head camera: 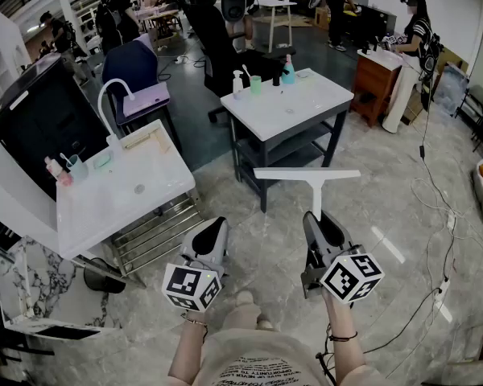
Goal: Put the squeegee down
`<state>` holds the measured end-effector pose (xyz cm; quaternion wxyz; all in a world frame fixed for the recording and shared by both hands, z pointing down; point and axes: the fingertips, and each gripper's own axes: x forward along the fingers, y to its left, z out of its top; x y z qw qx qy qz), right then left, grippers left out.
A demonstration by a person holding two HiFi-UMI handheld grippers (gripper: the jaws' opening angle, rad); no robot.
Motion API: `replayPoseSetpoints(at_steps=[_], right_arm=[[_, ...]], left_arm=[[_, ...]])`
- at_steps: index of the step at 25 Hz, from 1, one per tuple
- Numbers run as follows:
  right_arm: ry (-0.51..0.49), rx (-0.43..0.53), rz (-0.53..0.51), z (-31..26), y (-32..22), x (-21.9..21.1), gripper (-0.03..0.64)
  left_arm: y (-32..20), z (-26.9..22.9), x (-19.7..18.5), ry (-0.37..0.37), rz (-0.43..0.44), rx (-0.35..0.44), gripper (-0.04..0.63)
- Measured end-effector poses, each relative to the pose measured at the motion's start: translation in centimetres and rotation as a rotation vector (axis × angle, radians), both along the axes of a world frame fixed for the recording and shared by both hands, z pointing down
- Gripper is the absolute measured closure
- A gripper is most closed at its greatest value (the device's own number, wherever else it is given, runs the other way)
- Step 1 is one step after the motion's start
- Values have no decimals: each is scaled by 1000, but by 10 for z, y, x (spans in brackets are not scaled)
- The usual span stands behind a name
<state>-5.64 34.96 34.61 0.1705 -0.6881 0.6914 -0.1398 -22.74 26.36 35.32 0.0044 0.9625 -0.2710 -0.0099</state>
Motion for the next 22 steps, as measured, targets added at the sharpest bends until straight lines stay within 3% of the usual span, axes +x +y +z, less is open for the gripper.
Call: replayPoseSetpoints(at_steps=[22], right_arm=[[-11,-11,-8,8,-24,28,520]], left_arm=[[-30,8,16,3,-46,-25,572]])
